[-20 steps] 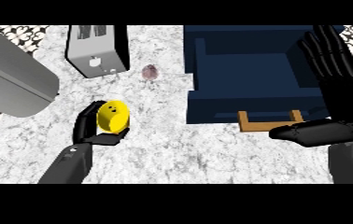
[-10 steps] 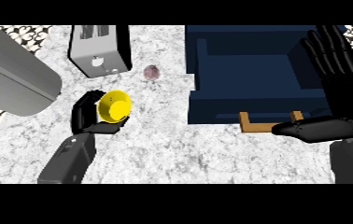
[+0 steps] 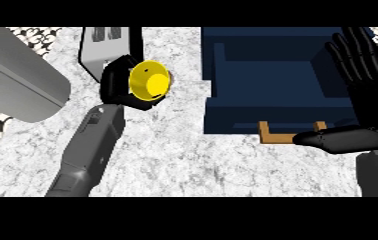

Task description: Pick up the cup, place it into the drawer and close the drawer

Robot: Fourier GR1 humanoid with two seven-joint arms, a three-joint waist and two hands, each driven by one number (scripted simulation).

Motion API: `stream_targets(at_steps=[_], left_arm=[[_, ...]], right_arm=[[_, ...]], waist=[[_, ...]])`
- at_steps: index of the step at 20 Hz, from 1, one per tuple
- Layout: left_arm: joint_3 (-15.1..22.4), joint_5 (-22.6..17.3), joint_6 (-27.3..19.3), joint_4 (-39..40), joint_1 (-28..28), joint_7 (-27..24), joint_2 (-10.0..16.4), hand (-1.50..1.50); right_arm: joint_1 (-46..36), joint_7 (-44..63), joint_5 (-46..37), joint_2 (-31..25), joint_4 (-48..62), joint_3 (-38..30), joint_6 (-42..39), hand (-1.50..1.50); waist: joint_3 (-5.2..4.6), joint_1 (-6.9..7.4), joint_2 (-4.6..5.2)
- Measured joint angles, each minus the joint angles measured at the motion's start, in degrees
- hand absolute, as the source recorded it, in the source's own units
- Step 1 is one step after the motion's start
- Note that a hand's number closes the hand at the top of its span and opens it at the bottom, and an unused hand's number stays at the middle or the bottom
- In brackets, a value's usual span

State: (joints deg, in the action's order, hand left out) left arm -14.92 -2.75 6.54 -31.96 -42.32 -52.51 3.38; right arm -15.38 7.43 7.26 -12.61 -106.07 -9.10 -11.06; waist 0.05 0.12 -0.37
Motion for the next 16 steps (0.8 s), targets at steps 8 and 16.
stream_targets(at_steps=[8,16], left_arm=[[6.3,-2.3,-6.5,-10.9,-10.1,17.7,-2.8,1.50],[14.4,-6.6,-18.1,-9.3,-22.2,30.0,-3.3,1.50]], right_arm=[[0.7,-1.8,-1.0,0.6,1.1,0.2,0.2,-1.50],[0.6,-3.7,-0.9,0.2,2.7,-0.5,-0.6,-1.50]], waist=[[0.01,-0.16,-0.01],[0.00,-1.55,0.43]])
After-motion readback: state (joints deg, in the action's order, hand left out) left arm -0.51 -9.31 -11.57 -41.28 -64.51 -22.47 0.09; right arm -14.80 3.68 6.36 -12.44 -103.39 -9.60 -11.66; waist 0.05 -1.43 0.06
